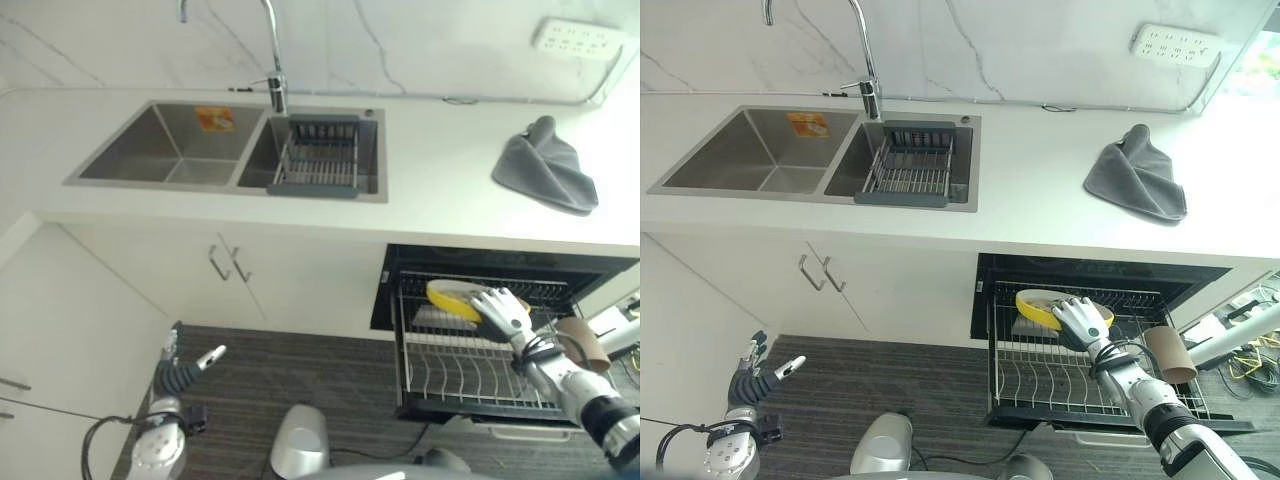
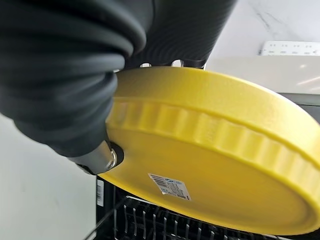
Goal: Place the dishes in the dishwasher.
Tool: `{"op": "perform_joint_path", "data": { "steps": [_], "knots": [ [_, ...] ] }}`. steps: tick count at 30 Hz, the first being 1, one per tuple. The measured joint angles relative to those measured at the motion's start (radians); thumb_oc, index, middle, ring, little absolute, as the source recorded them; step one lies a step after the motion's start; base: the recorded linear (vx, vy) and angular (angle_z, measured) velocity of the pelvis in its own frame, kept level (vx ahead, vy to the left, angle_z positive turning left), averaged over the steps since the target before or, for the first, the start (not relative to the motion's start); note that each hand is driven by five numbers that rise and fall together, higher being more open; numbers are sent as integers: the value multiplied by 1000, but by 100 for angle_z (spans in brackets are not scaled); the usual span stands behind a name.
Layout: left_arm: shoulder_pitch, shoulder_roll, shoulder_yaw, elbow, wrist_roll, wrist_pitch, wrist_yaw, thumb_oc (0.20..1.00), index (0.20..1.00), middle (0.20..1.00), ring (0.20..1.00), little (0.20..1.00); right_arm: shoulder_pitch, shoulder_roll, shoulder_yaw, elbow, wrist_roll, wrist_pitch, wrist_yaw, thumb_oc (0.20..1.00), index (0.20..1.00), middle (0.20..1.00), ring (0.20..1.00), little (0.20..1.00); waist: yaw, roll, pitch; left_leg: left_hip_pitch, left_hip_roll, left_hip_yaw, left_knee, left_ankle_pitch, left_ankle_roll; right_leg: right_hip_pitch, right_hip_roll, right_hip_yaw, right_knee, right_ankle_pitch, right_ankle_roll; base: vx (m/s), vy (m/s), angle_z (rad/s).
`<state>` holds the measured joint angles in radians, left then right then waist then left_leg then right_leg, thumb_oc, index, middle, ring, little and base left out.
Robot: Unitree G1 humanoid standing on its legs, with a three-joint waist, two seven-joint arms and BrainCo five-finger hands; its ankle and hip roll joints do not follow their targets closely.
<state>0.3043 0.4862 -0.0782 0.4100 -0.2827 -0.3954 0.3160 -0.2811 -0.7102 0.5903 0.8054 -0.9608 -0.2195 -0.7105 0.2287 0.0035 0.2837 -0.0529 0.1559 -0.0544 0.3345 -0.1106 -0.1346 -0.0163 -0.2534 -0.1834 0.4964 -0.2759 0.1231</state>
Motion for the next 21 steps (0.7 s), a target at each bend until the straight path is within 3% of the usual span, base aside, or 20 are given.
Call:
{"op": "perform_joint_path", "data": {
  "steps": [4,7,11,13,15,18,21],
  "knots": [
    [0,3,-1,-2,3,0,8,1000,1000,1000,1000,1000,2,-3,1,21,1,17,0,200,200,200,200,200,-2,23,16,-29,-4,-12,70,-33,-1,-12,-8,0,61,-28,-2,5,14,5],
    [-2,8,-3,-23,27,-3,26,1000,1000,1000,1000,1000,-3,-5,2,29,3,17,0,200,200,200,200,200,-1,51,45,-97,-7,-28,179,-71,-8,-79,-24,6,177,-73,-10,-78,-6,9],
    [-17,27,-8,-70,24,-9,45,1000,1000,1000,1000,1000,-70,-60,49,33,43,17,5,200,200,200,200,200,-6,96,123,-282,-17,-51,383,-117,-17,-273,-60,31,411,-147,-31,-143,-12,8],
    [-51,32,-79,-93,24,-21,65,1000,1000,1000,1000,1000,-209,-130,68,47,83,20,17,200,200,200,200,200,-5,131,191,-376,-20,-46,446,-111,-13,-389,-76,60,505,-154,-34,-377,2,-9],
    [-53,32,-86,-97,13,-39,73,1000,1000,1000,1000,1000,-274,-156,98,53,115,26,16,200,200,200,200,200,-11,152,214,-459,-28,-47,478,-97,-5,-476,-76,68,531,-141,-32,-540,28,-15],
    [-126,48,-149,-71,-53,-61,79,1000,1000,1000,1000,1000,-531,-210,163,94,180,53,4,200,200,200,200,200,-28,151,249,-629,-61,-37,500,-45,-13,-694,-100,128,587,-83,-47,-244,32,-19],
    [-185,60,-138,-74,-78,-81,81,1000,1000,1000,1000,1000,-590,-208,183,134,197,71,6,200,200,200,200,200,-5,150,250,-661,-70,-45,443,-19,-10,-741,-104,119,536,-46,-31,-185,-7,0]
  ]
}}
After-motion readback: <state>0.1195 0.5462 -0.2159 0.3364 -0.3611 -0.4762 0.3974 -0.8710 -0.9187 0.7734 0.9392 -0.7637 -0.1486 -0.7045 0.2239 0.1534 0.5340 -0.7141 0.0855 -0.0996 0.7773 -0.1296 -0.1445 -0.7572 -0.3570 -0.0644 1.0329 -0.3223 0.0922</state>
